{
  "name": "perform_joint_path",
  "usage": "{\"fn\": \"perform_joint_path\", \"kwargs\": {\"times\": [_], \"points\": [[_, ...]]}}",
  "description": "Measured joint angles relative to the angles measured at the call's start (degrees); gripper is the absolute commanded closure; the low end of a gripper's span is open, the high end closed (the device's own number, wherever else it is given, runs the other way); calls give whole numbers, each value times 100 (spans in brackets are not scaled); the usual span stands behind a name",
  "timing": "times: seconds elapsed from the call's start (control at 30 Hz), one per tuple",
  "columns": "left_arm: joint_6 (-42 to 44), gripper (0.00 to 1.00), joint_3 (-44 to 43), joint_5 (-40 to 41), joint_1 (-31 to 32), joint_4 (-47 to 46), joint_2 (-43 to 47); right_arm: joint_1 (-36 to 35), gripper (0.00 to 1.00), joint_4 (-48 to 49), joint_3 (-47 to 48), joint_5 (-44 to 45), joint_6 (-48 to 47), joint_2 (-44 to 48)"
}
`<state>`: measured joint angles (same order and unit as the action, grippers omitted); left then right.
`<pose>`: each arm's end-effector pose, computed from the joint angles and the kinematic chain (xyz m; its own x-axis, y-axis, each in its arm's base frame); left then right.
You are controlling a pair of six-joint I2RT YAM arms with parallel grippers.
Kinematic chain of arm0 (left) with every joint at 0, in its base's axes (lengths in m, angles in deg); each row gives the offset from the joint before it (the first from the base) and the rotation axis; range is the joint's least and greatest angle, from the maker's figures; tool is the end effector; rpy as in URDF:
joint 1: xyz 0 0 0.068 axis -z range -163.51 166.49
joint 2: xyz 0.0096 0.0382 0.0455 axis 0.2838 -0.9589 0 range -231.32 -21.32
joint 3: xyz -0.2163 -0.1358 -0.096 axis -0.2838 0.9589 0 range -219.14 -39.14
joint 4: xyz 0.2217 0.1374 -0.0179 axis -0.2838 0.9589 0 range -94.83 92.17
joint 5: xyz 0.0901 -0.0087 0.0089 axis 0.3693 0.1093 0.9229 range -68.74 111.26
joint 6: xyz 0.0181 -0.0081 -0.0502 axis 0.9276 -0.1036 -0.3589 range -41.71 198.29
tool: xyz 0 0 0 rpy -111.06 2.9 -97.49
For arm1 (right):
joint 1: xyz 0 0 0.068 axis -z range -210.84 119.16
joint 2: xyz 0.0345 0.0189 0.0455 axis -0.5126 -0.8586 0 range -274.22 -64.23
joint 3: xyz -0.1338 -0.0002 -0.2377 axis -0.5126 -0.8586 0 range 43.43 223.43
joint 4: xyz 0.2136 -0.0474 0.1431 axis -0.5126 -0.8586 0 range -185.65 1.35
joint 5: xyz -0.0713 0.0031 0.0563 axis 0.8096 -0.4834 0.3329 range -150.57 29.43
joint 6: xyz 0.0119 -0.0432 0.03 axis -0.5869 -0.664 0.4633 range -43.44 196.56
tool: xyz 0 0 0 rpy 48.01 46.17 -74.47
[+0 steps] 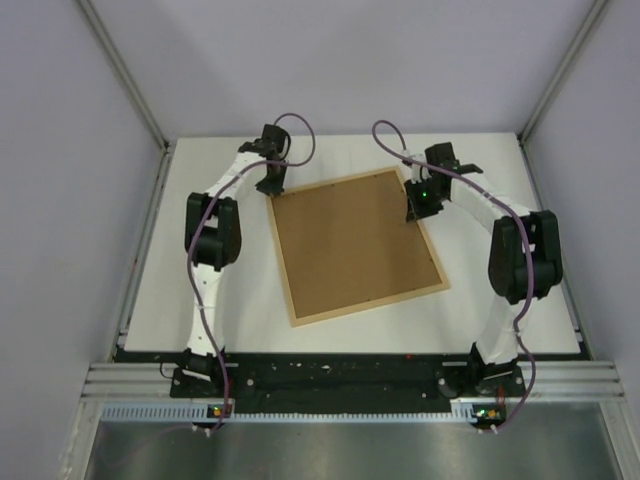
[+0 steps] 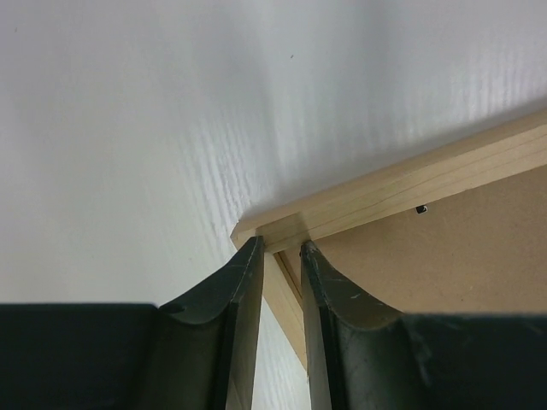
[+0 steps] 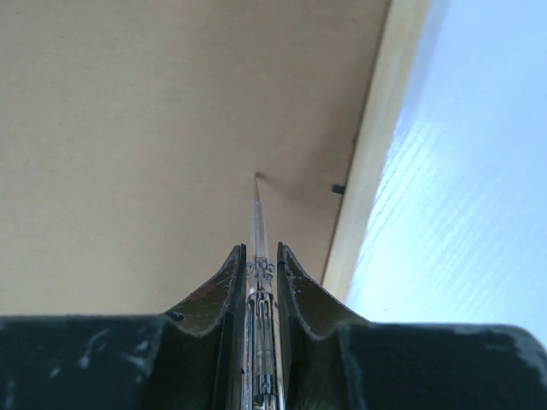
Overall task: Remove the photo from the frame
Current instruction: Adjust the photo frame at the center of the board.
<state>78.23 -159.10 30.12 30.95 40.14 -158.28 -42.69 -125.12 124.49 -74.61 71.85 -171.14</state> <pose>0.5012 -0.1236 0.1830 -0.8549 0.2195 -0.4700 0.1758 0.9751 0.1355 0.3836 0.0894 0.2171 -0.8384 -0.2573 -0.4805 -0.3796 0.9083 0.1760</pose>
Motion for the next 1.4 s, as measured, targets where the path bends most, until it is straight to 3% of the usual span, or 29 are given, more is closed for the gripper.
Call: {"fn": "perform_joint_path", "kwargs": {"times": [0.23,0.43,1.0,1.23,1.4], "points": [[-92,71,807,111,-57,13,485,-2,100,9,407,581,-225,-262],[-94,72,1351,118,-57,81,828,-9,100,-20,1307,1067,-363,-935],[28,78,2739,-935,79,262,1788,-166,100,-621,4970,1132,-778,-3274],[48,77,2977,-1272,210,778,1952,-424,100,-704,5090,1213,-1578,-3322],[42,77,2940,-1360,68,962,1945,-459,100,-741,4671,911,-2122,-2859]]}}
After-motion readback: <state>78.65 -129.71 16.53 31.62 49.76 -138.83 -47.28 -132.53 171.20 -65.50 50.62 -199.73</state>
